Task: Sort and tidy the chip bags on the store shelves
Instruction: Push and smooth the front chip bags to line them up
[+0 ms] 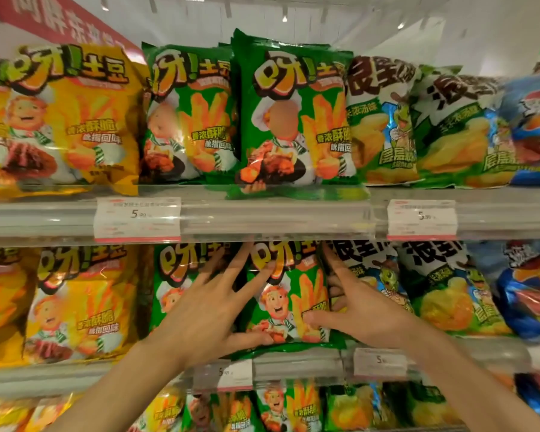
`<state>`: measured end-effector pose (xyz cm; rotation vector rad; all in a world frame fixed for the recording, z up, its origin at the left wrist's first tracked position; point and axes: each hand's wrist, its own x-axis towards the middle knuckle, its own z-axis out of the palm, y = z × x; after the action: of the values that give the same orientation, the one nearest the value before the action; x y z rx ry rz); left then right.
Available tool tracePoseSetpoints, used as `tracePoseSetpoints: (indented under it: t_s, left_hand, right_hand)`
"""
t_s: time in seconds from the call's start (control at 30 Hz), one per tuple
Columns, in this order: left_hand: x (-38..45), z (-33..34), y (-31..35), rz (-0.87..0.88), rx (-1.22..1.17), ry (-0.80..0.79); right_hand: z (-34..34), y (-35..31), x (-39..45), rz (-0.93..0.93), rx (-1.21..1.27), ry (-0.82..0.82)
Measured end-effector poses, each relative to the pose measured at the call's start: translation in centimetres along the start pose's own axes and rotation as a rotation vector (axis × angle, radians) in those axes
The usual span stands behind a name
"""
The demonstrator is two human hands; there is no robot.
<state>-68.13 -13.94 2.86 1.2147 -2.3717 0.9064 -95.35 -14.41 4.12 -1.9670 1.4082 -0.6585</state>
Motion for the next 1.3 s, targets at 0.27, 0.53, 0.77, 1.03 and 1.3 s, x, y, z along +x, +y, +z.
tracePoseSetpoints:
  t_s: [0.27,0.53,0.77,1.03,1.3]
  left_hand:
    - [1.2,0.2,-0.5,-0.001,-0.077,-0.089]
    - [1.2,-0.2,-0.4,-0.003,-0.079,-0.077]
    - [1.9,-0.3,-0.7,-0.022,-0.153,-0.145]
    - [2.6,0.7,-1.2,-0.015,-0.092,-0.114]
    - [2.2,0.8,-1.1,0.010,-0.110,-0.137]
  right_hand:
    - [-0.1,-0.1,-0.4,-0.023,-0.032,0.072]
    - [-0.4,-0.1,-0.8,0.012,-0.063,0.070]
    - [-1.2,-1.5,-0.3,-0.068,-0.213,-0.044]
    - [-1.1,-2.2,0.0,-0.047,-0.357,-0.039]
    - [-0.6,-1.4,-0.2,-0.081,-0.369,0.000]
